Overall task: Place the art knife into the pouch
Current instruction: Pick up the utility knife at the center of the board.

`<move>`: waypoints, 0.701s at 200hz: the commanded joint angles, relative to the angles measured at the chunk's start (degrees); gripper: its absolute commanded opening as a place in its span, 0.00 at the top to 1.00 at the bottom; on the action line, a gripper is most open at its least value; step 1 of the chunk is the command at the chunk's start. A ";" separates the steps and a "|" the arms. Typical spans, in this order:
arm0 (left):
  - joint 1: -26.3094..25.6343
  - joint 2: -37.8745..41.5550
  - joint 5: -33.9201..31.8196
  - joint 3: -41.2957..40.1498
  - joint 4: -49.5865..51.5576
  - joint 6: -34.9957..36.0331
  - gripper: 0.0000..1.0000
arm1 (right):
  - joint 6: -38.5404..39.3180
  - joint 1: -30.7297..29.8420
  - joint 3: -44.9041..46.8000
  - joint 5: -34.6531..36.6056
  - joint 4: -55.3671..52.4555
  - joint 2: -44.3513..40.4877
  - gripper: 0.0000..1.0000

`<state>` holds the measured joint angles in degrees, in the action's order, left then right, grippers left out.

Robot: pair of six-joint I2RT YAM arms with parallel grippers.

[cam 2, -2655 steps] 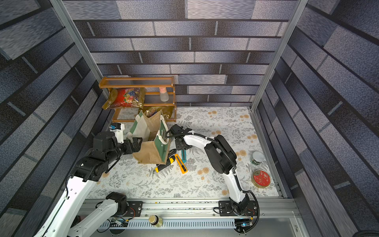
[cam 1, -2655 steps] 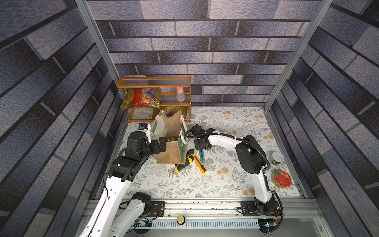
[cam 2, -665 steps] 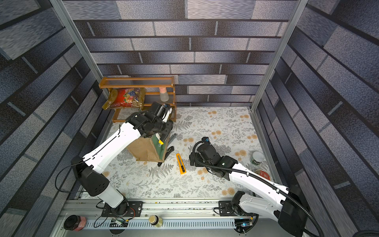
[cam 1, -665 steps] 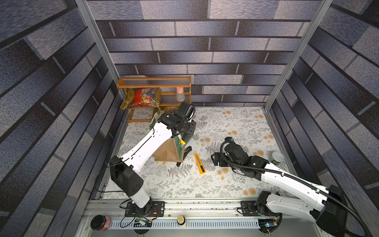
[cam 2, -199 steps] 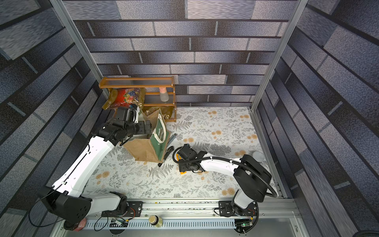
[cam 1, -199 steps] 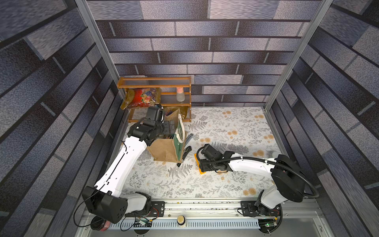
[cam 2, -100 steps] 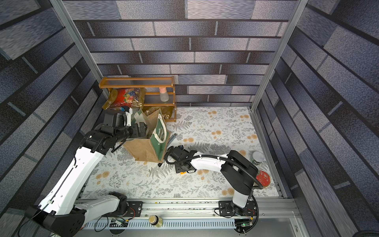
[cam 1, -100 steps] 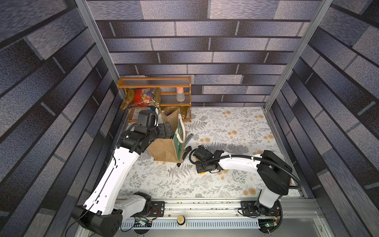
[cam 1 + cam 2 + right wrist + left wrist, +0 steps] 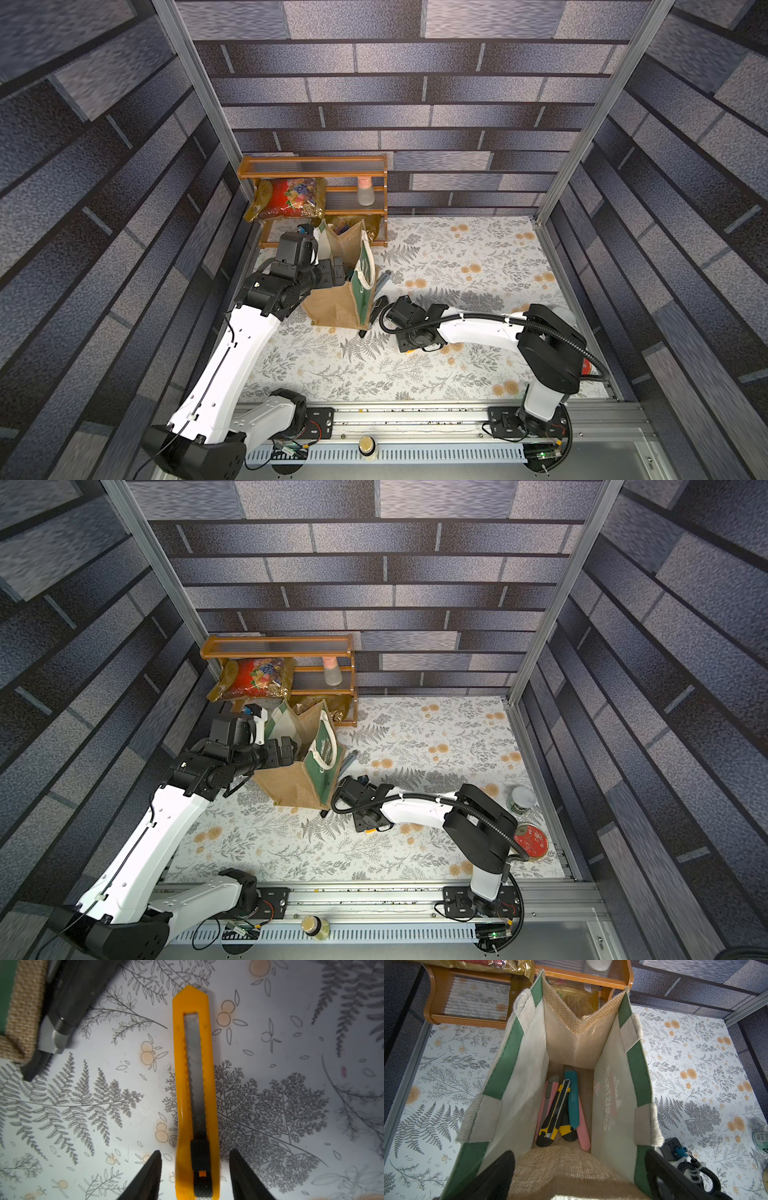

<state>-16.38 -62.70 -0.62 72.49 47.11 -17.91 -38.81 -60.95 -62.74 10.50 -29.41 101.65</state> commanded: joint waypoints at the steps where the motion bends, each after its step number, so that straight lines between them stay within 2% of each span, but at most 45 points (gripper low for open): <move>1: 0.66 1.00 1.27 -0.90 -0.27 -1.06 0.00 | -1.43 -0.70 0.37 0.91 -2.49 1.01 0.47; 28: 0.76 0.82 2.00 -0.95 -0.53 -1.05 0.00 | -1.55 -1.09 0.41 0.72 -2.67 1.56 0.50; 93: 0.86 0.91 3.47 -2.00 -1.75 -1.42 0.00 | -0.54 -3.28 -2.31 4.23 -7.07 4.60 0.51; 118: 0.83 0.98 3.56 -2.12 -1.91 -1.39 0.00 | -0.66 -3.49 -2.39 4.54 -7.44 4.53 0.61; 140: 0.92 1.07 3.46 -2.16 -1.88 -1.33 0.00 | -1.02 -3.54 -1.91 4.46 -6.62 3.71 0.64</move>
<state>-16.01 -62.65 1.78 70.98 45.80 -18.50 -39.44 -64.01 -64.77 13.98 -33.12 104.84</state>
